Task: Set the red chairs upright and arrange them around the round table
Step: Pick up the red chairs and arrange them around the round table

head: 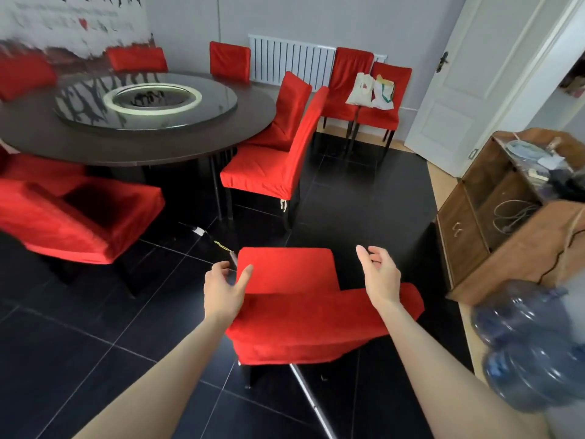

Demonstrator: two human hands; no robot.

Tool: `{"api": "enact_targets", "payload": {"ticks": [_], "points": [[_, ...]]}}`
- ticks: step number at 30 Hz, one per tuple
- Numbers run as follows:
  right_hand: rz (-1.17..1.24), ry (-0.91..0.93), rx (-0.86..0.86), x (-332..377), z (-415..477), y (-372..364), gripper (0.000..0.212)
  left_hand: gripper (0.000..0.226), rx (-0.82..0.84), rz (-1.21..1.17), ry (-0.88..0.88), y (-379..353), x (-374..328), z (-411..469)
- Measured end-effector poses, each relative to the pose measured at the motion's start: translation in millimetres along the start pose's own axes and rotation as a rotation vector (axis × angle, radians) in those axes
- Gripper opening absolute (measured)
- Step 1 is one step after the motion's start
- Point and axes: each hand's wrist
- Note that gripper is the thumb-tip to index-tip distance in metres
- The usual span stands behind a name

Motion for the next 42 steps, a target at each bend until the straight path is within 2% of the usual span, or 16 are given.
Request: {"api": "enact_targets", "payload": {"ticks": [3,9,13,15,19,32,42], "points": [[-0.102,0.057,-0.026,-15.4,-11.4,14.2,0.05,0.065,-0.004,0.044,0.047,1.0,17.4,-16.4],[-0.305,0.171,-0.136,-40.4,-13.5,33.9,0.05,0.064,-0.086,0.091,0.087,-6.0,26.0,-37.4],[-0.298,0.114,-0.089,-63.7,-13.4,40.2,0.053,0.066,-0.153,0.075,0.119,-12.1,27.3,-53.4],[-0.313,0.125,-0.016,-73.9,-10.0,43.6,0.057,0.069,-0.205,0.056,0.143,-18.7,23.3,-64.4],[-0.354,0.143,0.017,-81.2,-8.5,40.1,0.061,0.07,-0.225,0.016,0.191,-20.2,19.1,-71.1],[-0.323,0.174,0.035,-89.4,-2.8,35.5,0.048,0.068,-0.311,0.048,0.234,-26.7,15.4,-81.0],[-0.31,0.23,0.099,-100.8,7.9,49.1,0.041,0.059,-0.4,0.096,0.262,-31.1,23.7,-122.2]]}}
Point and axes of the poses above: each hand's wrist, its own z-axis towards the middle knuckle, its own y-axis out of the back of the hand, x = y × z, and after that the axes turned 10 degrees about -x, right-handed
